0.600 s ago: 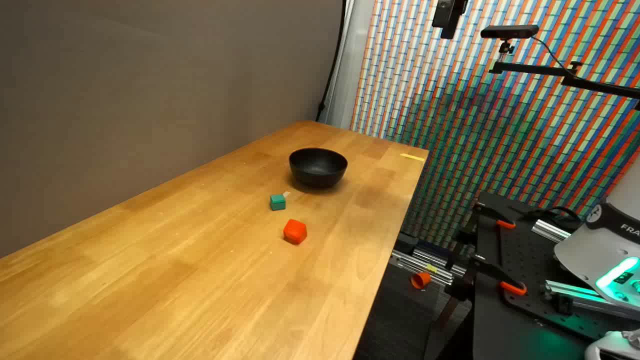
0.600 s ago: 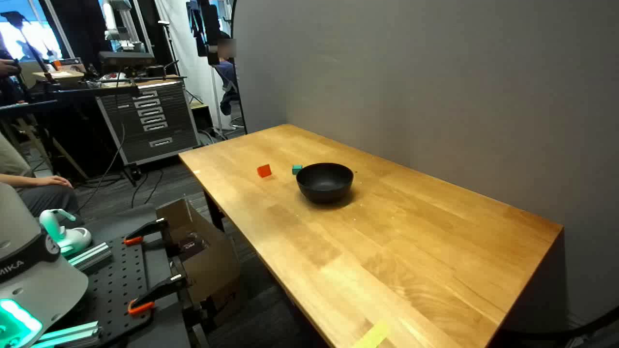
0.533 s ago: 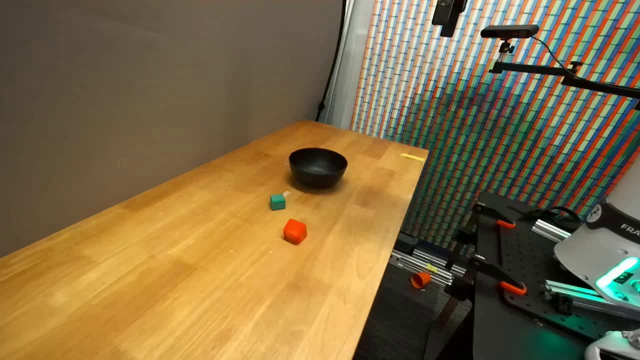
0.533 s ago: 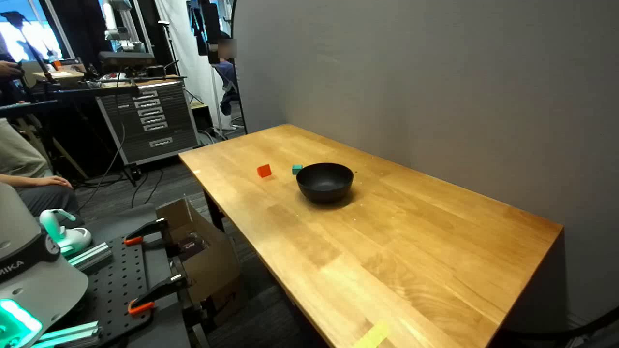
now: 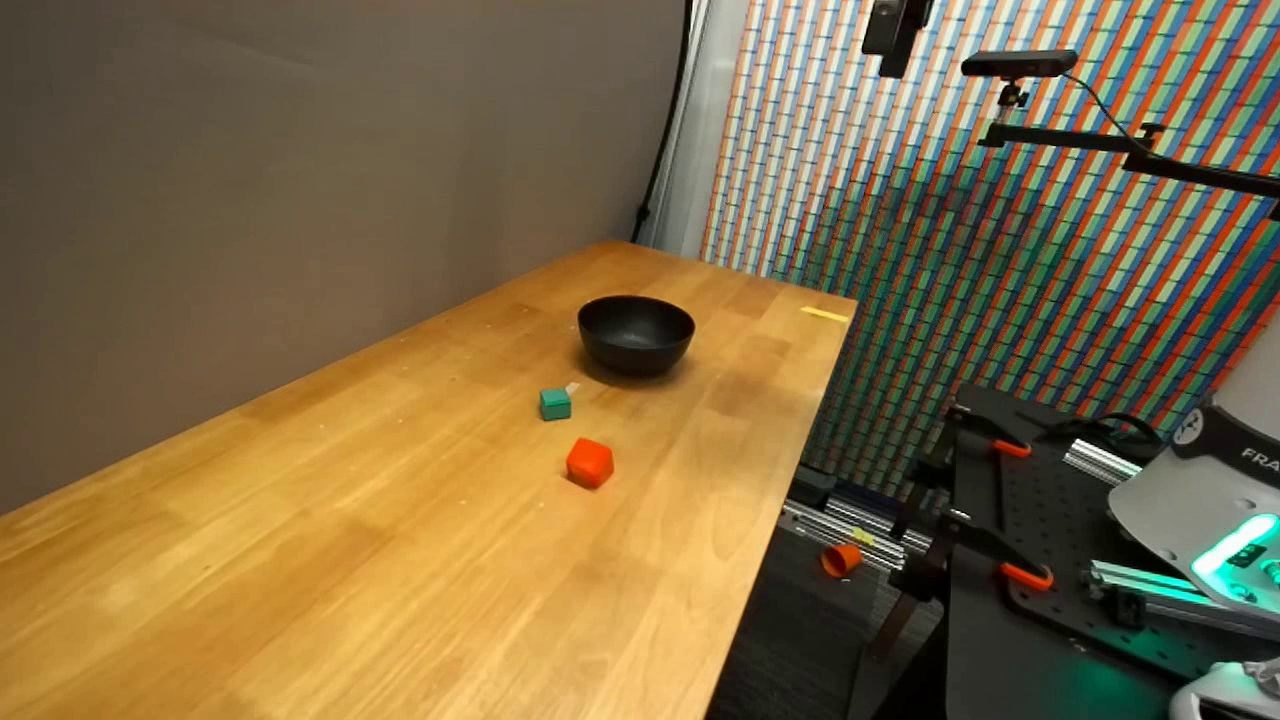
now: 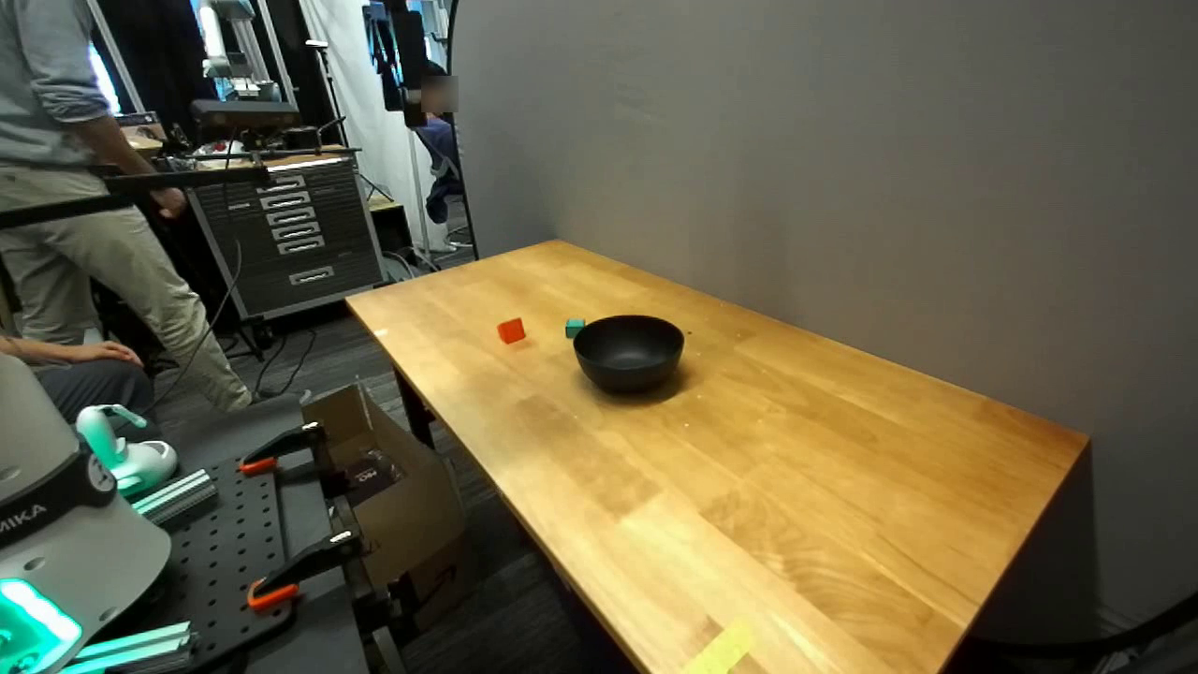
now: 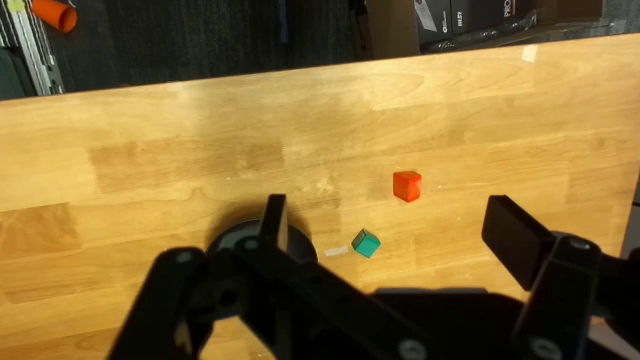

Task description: Put the orange and green blocks in the black bowl one at a time

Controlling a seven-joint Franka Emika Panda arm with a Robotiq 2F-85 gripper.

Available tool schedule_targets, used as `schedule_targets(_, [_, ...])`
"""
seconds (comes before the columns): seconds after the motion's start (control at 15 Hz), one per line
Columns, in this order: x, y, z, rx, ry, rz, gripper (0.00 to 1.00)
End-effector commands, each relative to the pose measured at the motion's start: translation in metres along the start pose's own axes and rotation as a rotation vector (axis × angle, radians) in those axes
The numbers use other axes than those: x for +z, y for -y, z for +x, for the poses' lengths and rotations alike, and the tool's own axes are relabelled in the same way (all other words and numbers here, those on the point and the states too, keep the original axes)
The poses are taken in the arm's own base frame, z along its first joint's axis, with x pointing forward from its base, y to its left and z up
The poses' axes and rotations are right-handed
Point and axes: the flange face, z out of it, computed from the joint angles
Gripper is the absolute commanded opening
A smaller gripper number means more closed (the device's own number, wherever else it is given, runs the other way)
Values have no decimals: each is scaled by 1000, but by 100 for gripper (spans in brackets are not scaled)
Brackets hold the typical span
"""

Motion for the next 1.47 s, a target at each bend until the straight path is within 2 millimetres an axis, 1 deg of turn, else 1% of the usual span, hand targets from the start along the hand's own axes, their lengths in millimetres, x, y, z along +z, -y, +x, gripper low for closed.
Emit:
schedule_targets(0.0, [43, 22, 32, 13, 43, 8, 100])
schedule_targets(0.27, [99, 57, 71, 4, 54, -5, 100])
schedule_targets(0.53, [155, 86, 99, -13, 52, -35, 100])
schedule_targets(0.73, [193, 102, 111, -12, 46, -80, 100])
schedule_targets(0.93, [230, 114, 118, -9, 59, -108, 100])
schedule_targets(1.2, [265, 137, 123, -21, 71, -117, 100])
schedule_targets(1.4, [289, 150, 129, -33, 72, -129, 100])
